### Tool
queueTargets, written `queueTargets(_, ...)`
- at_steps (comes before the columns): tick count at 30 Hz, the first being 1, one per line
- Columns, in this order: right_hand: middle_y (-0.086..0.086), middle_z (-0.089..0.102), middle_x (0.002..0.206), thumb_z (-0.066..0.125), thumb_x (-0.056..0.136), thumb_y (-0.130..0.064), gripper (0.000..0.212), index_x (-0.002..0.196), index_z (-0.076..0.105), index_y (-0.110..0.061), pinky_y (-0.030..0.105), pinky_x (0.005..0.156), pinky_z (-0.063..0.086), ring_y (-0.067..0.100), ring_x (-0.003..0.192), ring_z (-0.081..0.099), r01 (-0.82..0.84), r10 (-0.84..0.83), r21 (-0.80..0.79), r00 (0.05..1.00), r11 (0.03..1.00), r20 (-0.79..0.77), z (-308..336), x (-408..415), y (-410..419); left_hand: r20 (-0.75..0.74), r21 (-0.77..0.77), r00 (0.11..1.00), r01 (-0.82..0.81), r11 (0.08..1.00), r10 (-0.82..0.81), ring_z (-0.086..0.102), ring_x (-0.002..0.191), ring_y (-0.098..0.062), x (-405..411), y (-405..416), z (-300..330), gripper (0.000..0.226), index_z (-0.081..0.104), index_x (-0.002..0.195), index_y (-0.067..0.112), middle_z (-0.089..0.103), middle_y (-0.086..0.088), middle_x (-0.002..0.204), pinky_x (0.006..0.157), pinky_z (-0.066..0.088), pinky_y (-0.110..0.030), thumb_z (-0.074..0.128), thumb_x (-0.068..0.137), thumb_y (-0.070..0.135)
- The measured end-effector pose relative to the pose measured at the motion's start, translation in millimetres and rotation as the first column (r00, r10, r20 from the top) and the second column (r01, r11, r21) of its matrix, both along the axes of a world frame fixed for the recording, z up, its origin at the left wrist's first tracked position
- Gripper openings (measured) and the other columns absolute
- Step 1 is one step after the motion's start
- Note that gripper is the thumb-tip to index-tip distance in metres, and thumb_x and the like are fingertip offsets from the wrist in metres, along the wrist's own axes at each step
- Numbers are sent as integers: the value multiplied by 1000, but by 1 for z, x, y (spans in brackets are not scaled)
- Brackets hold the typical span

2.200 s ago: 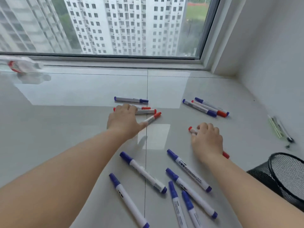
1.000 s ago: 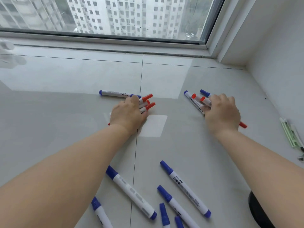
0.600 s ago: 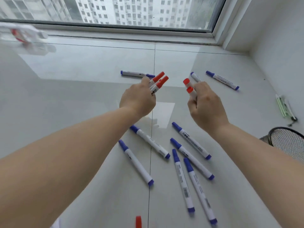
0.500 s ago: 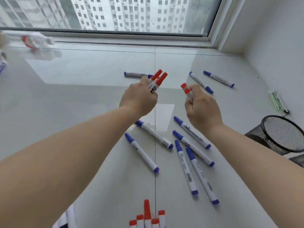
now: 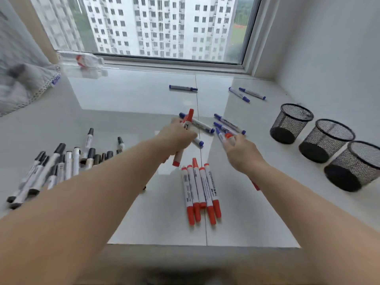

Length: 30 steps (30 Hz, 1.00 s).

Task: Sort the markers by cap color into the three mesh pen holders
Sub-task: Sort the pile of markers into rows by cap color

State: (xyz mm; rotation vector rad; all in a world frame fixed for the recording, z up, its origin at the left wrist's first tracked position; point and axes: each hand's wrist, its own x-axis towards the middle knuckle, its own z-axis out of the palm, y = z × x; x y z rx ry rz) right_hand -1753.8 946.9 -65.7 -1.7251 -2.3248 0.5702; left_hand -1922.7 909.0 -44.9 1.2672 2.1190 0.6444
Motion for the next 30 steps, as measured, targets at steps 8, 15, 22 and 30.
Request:
queueTargets(8,17,51,114,29,93,-6,17,93,45,-9,33,78,40,26,88,46,-84,95,-118,991,990,96,-11,9,-69,-10,-6,1000,-15,1000,15,56,91,-26,28,-80,-36,61,7,145,31,52,-10,126,78,45,-33,40,93,37)
queueTargets(15,14,43,131,42,94,-18,48,141,33,-15,31,92,38,27,116,47,56,-61,-33,982,998,-176,-46,12,-85,-157,18,987,-20,1000,22,57,94,-32,38,-104,-58,59,14,144,31,36,-15,128,84,50,-41,38,91,26)
queueTargets(22,10,35,143,39,97,-16,51,146,25,-14,24,105,26,22,131,34,57,-52,6,941,998,-334,-62,7,-85,-273,65,961,-18,998,35,46,115,-37,34,-95,-71,61,16,147,20,34,-19,134,96,42,-43,41,92,28)
queueTargets(30,0,18,156,29,98,-25,51,147,21,-14,30,110,18,24,135,25,13,-3,72,990,997,-139,-73,-5,-79,-291,108,950,-80,991,109,32,124,-33,37,-85,-79,51,34,139,20,35,-16,139,102,32,-44,34,94,45)
